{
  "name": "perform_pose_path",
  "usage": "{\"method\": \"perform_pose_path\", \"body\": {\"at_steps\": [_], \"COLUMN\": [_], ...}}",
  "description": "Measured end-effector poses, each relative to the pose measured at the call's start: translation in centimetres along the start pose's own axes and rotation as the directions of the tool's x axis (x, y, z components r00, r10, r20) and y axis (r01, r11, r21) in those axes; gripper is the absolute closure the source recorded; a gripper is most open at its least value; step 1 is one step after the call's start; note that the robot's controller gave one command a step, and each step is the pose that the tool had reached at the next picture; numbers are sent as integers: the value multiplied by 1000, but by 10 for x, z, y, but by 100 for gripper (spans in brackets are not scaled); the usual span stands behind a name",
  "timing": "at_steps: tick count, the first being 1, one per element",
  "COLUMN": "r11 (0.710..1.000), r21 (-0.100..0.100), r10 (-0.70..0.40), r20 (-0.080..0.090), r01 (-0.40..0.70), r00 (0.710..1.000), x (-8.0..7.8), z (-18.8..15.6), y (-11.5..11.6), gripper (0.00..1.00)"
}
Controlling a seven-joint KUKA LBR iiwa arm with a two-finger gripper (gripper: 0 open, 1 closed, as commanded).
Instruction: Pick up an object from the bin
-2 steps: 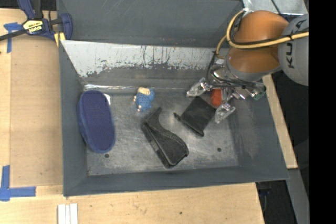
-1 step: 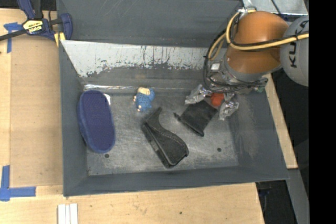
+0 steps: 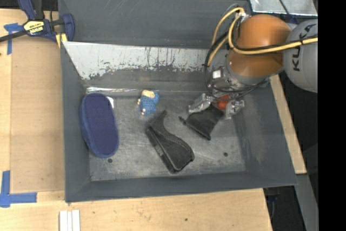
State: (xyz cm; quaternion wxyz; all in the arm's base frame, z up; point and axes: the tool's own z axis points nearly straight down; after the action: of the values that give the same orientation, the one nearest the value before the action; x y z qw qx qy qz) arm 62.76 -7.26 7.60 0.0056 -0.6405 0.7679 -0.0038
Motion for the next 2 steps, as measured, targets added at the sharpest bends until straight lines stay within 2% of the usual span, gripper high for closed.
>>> {"method": "perform_pose_path", "body": {"at_steps": [1,2], "r11": [1000,1000], "r21": [-2,3], "r10": [4,5], "r20": [1,6], "r01": [-4,-5], "r00": [1000,1000], "x": [0,-3], "z": [-2,-5], "y": [-2,-4], "gripper": [0,100]}}
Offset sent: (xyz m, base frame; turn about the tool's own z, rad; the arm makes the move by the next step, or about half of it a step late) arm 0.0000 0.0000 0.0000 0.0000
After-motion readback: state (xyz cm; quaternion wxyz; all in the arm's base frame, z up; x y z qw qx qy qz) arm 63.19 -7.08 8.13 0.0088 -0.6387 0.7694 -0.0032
